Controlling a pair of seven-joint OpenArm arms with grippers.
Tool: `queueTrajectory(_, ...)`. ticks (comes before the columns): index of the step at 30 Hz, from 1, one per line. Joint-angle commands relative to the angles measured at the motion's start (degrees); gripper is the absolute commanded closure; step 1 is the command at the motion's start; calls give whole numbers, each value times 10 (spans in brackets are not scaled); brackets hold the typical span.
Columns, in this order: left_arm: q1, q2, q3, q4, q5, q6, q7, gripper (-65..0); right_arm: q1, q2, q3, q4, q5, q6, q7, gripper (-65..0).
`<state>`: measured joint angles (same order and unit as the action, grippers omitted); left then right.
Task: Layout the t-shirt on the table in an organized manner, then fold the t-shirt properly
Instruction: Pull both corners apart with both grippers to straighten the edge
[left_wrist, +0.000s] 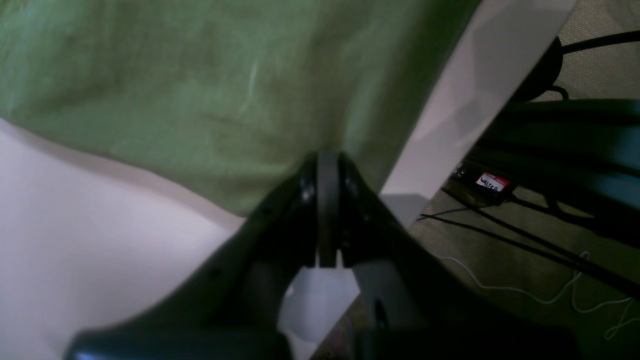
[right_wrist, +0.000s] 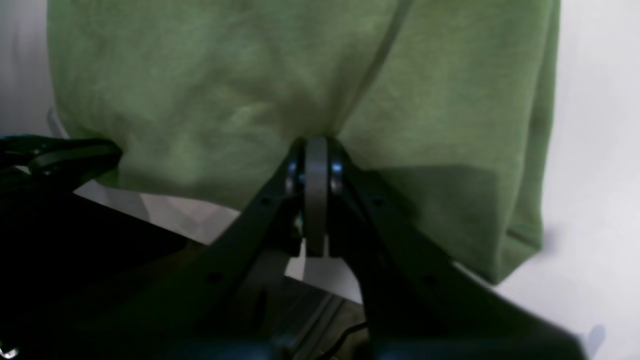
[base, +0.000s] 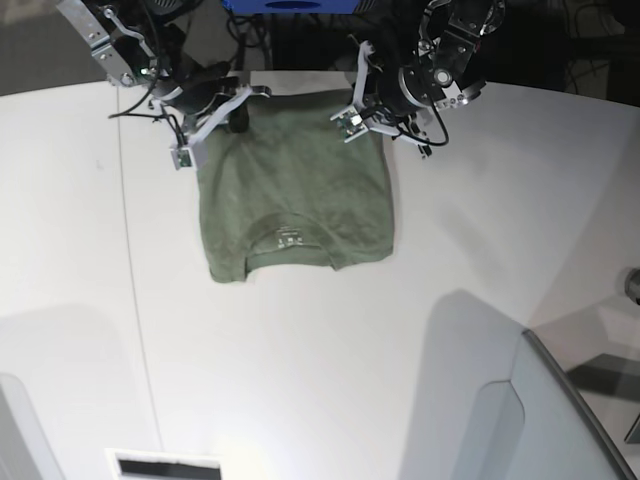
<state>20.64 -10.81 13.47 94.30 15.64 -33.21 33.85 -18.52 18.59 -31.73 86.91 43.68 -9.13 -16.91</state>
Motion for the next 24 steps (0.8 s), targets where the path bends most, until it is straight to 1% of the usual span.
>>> queueTrajectory(1,-1,-2,-2,10,6,2,1,0,-6,6,2,11,-3,-9,-10,0)
queueTrajectory(2,0,-2,-2,11,6,2,1,0,-6,6,3,20,-4,-11,-10,0)
queueTrajectory(4,0,-2,-2,11,6,2,1,0,-12,13,12,41,-28,-46,-10,0)
queueTrajectory(5,0,-3,-2,12,6,2,1,0,-19,12,19,56,-50,-73,-10,0)
queueTrajectory(6,0,-7,-2,17,6,2,1,0,-24,11,24,71,-73,-90,-10,0)
queueTrajectory(7,1,-10,-2,25,2,2,1,0,-31,11,28,87,-98,-104,-10,0)
queueTrajectory(9,7,-11,-5,52,2,2,3,0,-38,11,30,116,-134,-121,-10,0)
queueTrajectory(10,15,-11,-17,70,2,2,3,0,-40,11,28,128,-145,-124,-12,0)
queueTrajectory(13,29,-7,-44,112,2,2,3,0,-38,9,23,149,-146,-121,-12,0)
queueTrajectory(15,30,-6,-45,116,1,2,3,0,-27,0,9,148,-146,-110,-12,0)
queueTrajectory(16,29,-4,-44,114,1,2,3,0,-19,0,-1,146,-145,-99,-12,0)
queueTrajectory(17,28,6,-44,109,1,2,3,0,-9,-1,-11,140,-145,-93,-12,0)
queueTrajectory(20,26,27,-44,90,2,2,2,0,14,-8,-37,104,-145,-92,-12,0)
queueTrajectory(22,24,29,-44,72,3,2,2,0,21,-23,-36,73,-145,-91,-12,0)
queueTrajectory(24,16,27,-43,50,3,2,2,0,21,-29,-29,48,-145,-90,-12,0)
